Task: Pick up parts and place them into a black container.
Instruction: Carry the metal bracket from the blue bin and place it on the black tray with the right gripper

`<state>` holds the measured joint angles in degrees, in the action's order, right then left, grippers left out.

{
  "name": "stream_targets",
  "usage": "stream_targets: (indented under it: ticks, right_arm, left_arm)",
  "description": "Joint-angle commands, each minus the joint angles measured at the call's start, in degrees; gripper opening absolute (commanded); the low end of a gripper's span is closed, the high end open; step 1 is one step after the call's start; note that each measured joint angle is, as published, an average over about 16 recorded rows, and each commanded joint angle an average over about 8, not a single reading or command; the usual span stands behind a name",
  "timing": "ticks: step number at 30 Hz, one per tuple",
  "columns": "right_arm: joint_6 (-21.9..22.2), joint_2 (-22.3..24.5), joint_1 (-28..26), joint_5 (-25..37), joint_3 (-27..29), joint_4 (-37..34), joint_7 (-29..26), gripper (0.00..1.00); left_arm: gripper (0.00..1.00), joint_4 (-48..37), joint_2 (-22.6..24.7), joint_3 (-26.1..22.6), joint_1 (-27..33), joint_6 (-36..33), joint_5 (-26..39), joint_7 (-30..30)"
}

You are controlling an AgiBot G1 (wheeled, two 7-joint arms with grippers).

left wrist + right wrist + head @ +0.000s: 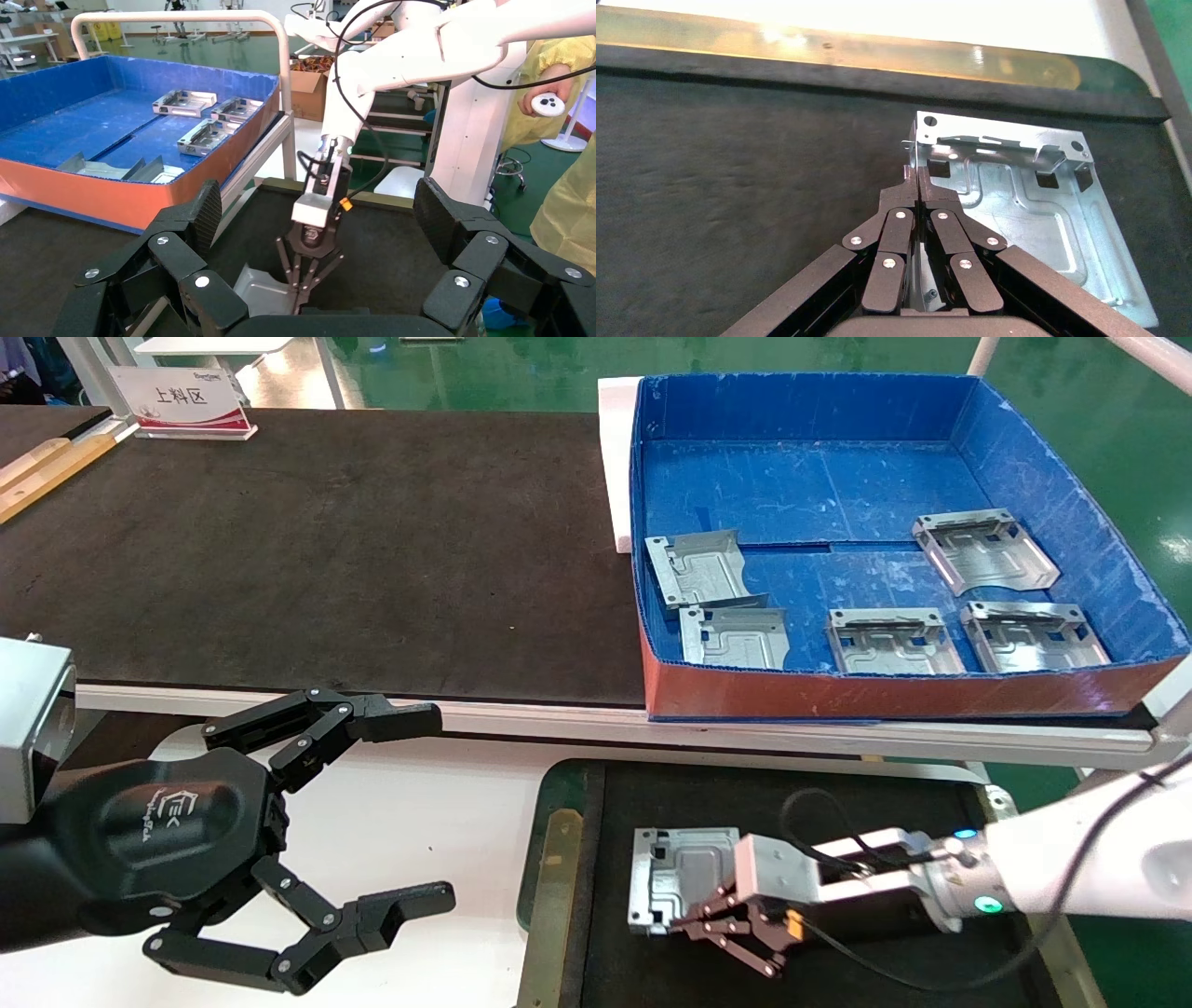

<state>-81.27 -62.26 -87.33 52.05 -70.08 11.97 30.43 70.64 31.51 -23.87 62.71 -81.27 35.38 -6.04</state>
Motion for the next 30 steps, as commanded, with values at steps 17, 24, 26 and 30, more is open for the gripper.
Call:
stream_targets:
  ticks: [17, 24, 26, 30]
  right_arm:
    - [2.12, -6.20, -1.02, 0.63, -0.22, -7.53, 4.21, 0.00]
    - [3.17, -7.75, -1.33, 1.00, -0.44, -9.07, 5.45, 0.00]
    - [3.66, -8.17, -1.46, 1.14, -0.53, -9.45, 5.76, 0.00]
    - [4.80, -8.99, -1.70, 1.33, -0.64, -10.17, 6.20, 0.00]
  left_arm:
    - [1.00, 0.00, 0.00, 0.00, 0.00, 0.00, 0.00, 0.00]
    - [1.00, 0.00, 0.00, 0.00, 0.00, 0.00, 0.00, 0.00]
    - [1.00, 0.00, 0.00, 0.00, 0.00, 0.00, 0.00, 0.00]
    - [1.00, 0.00, 0.00, 0.00, 0.00, 0.00, 0.00, 0.00]
